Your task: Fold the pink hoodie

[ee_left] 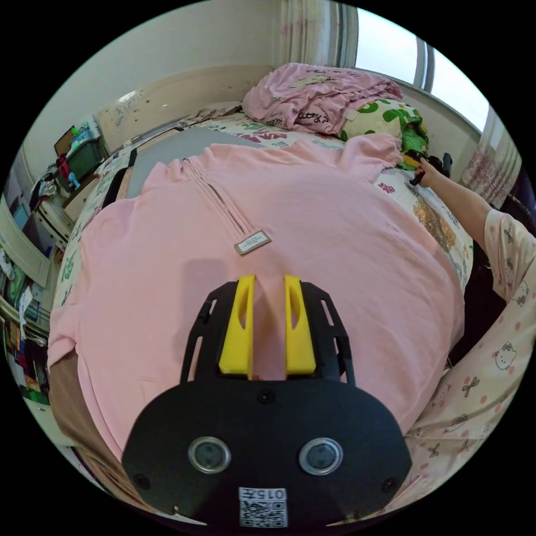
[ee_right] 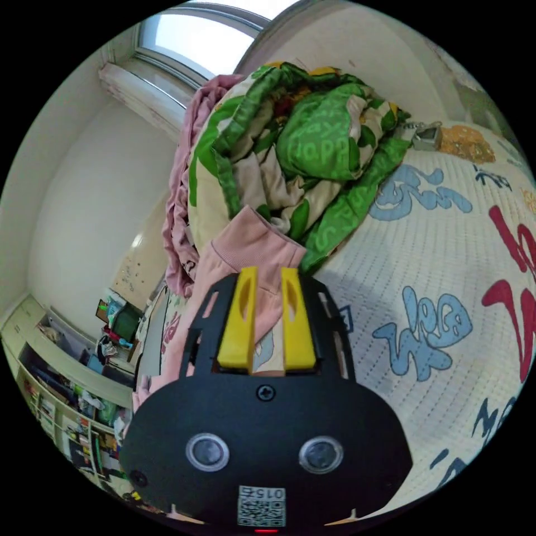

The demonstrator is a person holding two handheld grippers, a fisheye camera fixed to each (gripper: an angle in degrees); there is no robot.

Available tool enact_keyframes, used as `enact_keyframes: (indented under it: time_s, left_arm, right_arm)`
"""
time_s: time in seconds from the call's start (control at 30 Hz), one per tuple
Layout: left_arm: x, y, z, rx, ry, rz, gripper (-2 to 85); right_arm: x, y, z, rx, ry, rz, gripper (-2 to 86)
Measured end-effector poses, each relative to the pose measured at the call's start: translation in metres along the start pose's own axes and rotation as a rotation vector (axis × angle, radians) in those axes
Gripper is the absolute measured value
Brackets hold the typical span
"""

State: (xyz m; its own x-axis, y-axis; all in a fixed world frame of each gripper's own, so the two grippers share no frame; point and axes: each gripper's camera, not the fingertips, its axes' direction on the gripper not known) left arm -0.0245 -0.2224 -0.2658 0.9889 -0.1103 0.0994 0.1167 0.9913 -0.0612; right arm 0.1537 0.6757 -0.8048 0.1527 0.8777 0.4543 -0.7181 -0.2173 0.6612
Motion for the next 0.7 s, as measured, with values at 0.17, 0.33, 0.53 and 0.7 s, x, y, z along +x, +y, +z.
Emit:
enact_keyframes:
  time_s: [0.17, 0.33, 0.53, 0.7]
  left_arm:
    - [0.022, 0.005, 0.012, -0.005, -0.018, 0.028, 5.9]
    - [0.020, 0.014, 0.027, -0.008, 0.043, -0.001, 5.6]
    - [0.031, 0.031, 0.048, -0.007, 0.043, -0.002, 5.7]
    - [0.034, 0.049, 0.068, -0.006, 0.058, -0.011, 5.6]
  right_arm:
    - [-0.001, 0.002, 0.008, 0.006, -0.004, 0.040, 13.8]
    - [0.011, 0.032, 0.022, 0.040, -0.101, 0.062, 8.6]
    - [0.026, 0.091, -0.011, 0.130, -0.070, 0.011, 1.9]
    - [0.011, 0.155, -0.074, 0.190, -0.249, -0.174, 1.0]
